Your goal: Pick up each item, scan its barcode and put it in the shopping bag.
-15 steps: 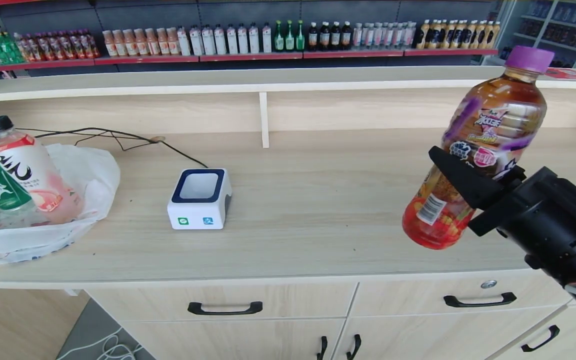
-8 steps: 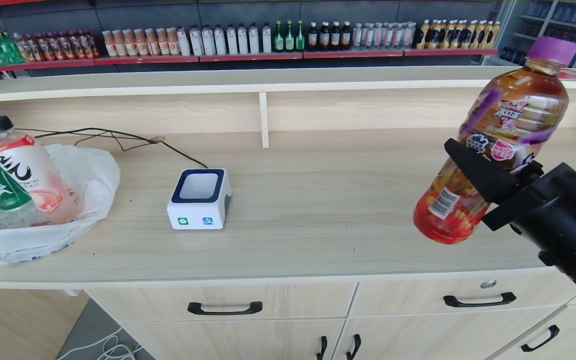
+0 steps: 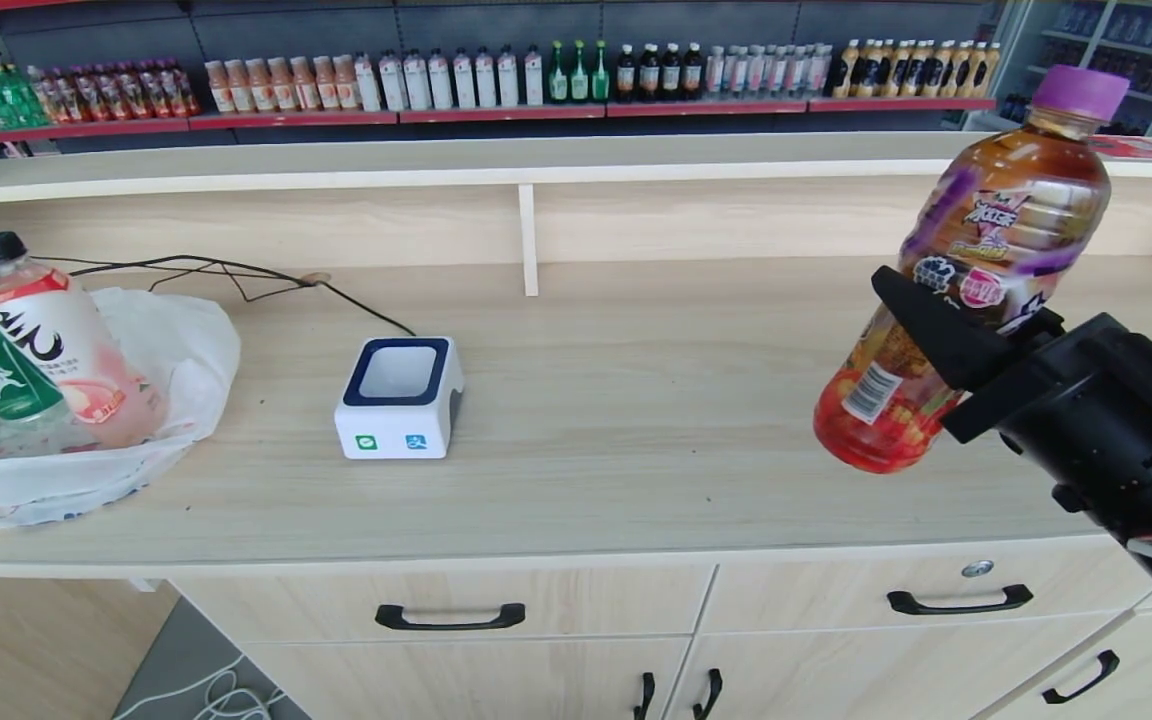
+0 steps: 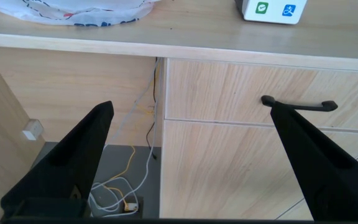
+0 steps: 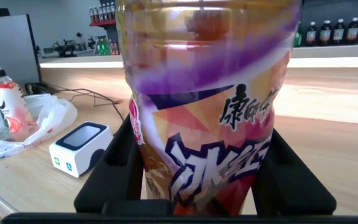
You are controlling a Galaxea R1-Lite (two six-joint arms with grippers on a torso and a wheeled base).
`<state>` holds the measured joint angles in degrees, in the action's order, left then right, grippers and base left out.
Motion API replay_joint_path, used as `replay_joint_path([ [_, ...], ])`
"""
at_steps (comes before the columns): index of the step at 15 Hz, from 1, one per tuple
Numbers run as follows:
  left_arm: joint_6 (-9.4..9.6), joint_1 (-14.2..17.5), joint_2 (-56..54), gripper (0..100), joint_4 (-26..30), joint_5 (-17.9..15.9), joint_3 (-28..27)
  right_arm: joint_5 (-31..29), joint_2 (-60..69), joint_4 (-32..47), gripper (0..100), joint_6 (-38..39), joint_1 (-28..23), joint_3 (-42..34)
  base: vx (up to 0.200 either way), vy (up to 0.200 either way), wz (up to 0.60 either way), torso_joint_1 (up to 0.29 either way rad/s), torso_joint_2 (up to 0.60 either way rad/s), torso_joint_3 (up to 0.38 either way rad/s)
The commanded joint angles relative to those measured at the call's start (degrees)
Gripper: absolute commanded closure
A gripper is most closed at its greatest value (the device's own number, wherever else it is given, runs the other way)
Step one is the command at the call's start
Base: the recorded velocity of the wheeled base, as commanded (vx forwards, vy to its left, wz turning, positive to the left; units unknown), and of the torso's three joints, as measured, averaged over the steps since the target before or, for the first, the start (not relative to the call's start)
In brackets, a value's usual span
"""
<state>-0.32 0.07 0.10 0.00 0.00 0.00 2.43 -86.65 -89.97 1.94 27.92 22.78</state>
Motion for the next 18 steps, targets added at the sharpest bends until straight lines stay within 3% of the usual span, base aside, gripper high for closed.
replay_joint_path([
  [1, -0.03, 0.0, 0.1, 0, 0.0, 0.0, 0.0, 0.0, -1.0, 0.0, 100, 0.0, 0.0, 0.3, 0.000, 0.000, 0.00, 0.000, 0.00, 0.000],
  [18, -0.03, 0.0, 0.1, 0, 0.0, 0.0, 0.0, 0.1, -0.4, 0.0, 100, 0.1, 0.0, -0.5, 0.000, 0.188, 0.00, 0.003, 0.00, 0.002],
])
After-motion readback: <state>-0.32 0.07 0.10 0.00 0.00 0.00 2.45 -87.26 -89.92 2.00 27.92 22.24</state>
